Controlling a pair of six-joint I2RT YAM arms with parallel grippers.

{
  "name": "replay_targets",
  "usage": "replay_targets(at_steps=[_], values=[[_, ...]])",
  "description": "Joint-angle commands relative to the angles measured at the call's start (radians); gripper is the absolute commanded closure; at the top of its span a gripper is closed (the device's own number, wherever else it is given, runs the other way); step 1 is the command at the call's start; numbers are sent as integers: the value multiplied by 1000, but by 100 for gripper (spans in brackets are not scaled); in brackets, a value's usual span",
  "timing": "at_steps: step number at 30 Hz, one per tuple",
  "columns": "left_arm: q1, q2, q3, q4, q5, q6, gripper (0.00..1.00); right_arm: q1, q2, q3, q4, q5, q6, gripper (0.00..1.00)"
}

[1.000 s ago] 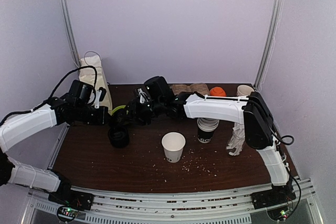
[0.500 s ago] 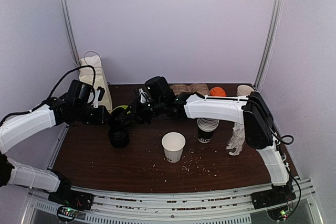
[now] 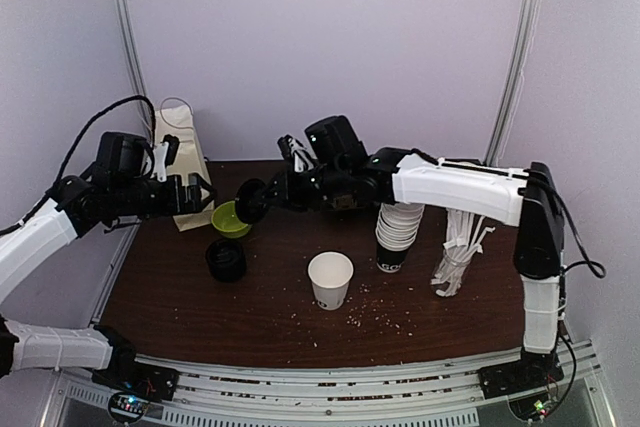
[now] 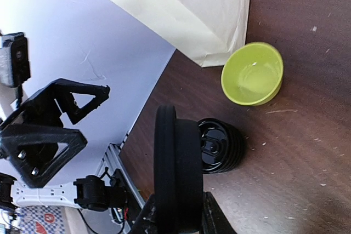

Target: Pack the takeout coffee

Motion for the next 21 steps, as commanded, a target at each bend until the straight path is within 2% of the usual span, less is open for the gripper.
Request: replay_targets(at_steps=[1, 5, 11, 17, 21], values=[[-4, -14, 3, 71, 99, -36, 2, 2, -217, -87, -175, 244, -352, 100], [-16, 17, -35, 185, 204, -95, 2, 48, -408, -243, -260, 553, -582, 100], [-140, 123, -22, 269, 161, -140, 2, 223, -585, -538, -195, 1063, -844, 100], [-248, 231, -24, 343, 143, -193, 2, 342, -622, -727, -66, 1275, -931, 100], [-267, 267, -41, 405, 205, -256, 2, 406, -653, -837, 100, 1374, -1053, 100]])
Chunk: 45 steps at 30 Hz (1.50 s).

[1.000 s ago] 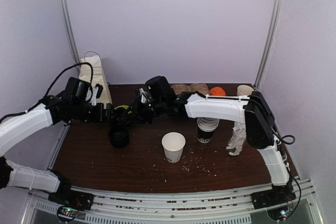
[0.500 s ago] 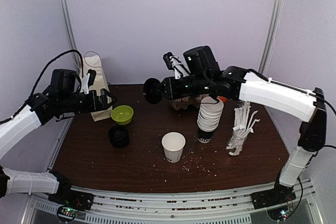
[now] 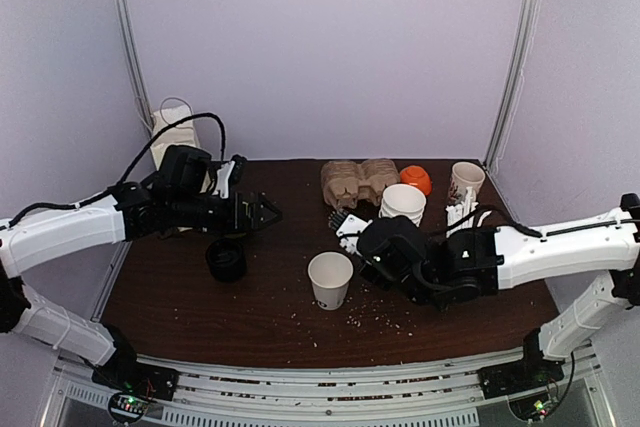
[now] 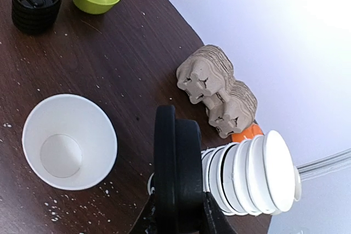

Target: Pack the takeout coffee

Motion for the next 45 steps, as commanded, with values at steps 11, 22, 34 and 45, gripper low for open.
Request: replay_targets(at_steps=[11, 22, 34, 45], values=[[-60, 21, -72, 312, 275, -241, 2, 199, -146, -547, 1243, 251, -1037, 100], [-148, 61, -50, 463, 403, -347, 2, 249, 38, -622, 1801, 154, -1473, 100], [-202, 135, -15, 529, 493, -361, 9, 278, 129, -584, 1902, 121, -1565, 100], [-225, 185, 13, 557, 517, -353, 39, 284, 167, -565, 1922, 115, -1580, 100]])
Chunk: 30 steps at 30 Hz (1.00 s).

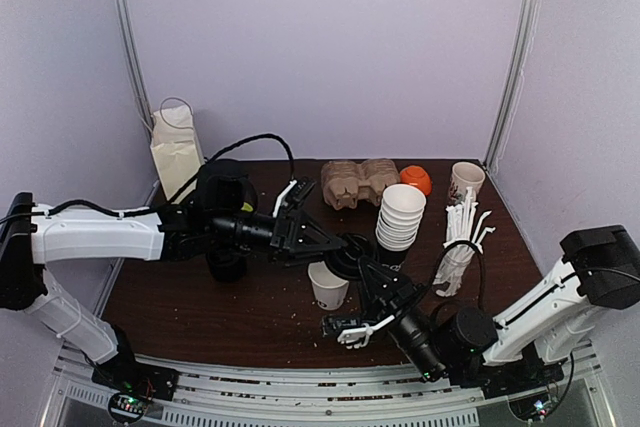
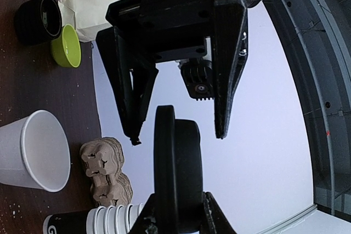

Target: Pack the takeout coffee

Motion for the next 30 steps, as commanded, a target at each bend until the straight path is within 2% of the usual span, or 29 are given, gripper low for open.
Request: replay_targets(at_steps=[1, 11, 16, 19, 23, 24, 27, 30], values=[[-5, 13, 36, 61, 25, 13, 43, 9, 15, 30, 93, -5, -21, 100], [-5, 5, 24, 64, 15, 30, 78, 14, 47, 54, 100, 4, -27, 100], [-5, -7, 15, 58, 1, 42, 91, 19, 46, 58, 82, 16, -11, 98], [-4, -14, 12, 53, -17, 45, 97, 24, 42, 58, 61, 31, 10, 78], [-1, -22, 16, 43, -46, 45, 100, 29, 25, 62, -12, 51, 81, 33], [0, -22, 18, 41, -54, 47, 100, 31, 16, 62, -40, 50, 101, 27], [9, -25, 27, 34, -72, 46, 100, 37, -15, 69, -123, 57, 169, 16], [28, -39, 29, 26, -98, 49, 100, 44, -72, 98, -267, 80, 288, 11]])
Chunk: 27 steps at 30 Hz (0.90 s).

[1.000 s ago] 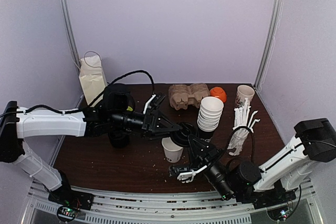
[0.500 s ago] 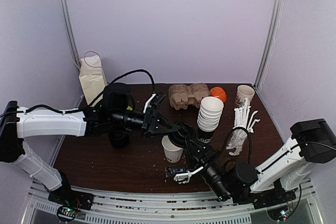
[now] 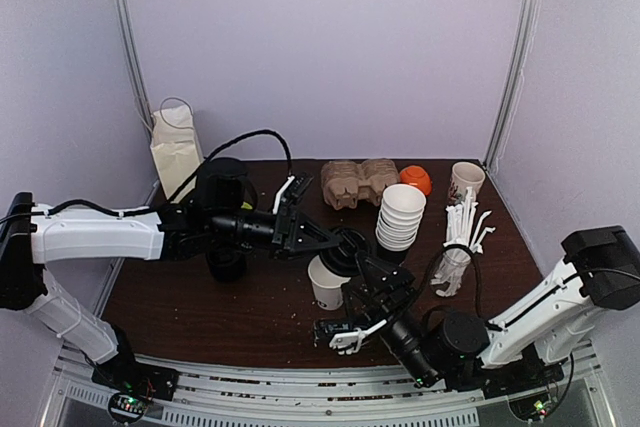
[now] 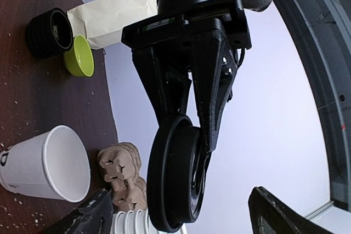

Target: Pack the takeout coffee

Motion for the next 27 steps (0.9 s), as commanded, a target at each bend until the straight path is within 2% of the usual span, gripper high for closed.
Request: replay_targets(at_steps=[1, 5, 8, 11, 14, 18, 23, 27], values=[[39, -48, 24, 9, -55, 27, 100, 16, -112, 70, -255, 53, 234, 11], [110, -111, -10, 12, -95, 35, 100, 23, -240, 199, -750, 39, 664, 10], [160, -188, -71, 30, -120, 54, 100, 23, -309, 329, -1149, -28, 1030, 10], [177, -239, -119, 40, -127, 96, 100, -4, -359, 402, -1345, -145, 1354, 11], [177, -258, -157, 63, -101, 134, 100, -82, -388, 456, -1426, -306, 1660, 11], [176, -269, -207, 105, -81, 167, 100, -185, -418, 456, -1392, -486, 1958, 13], [176, -291, -268, 123, -108, 185, 100, -284, -427, 359, -1329, -638, 2236, 12], [169, -285, -330, 192, -92, 160, 100, -326, -422, 282, -1302, -675, 2376, 12]])
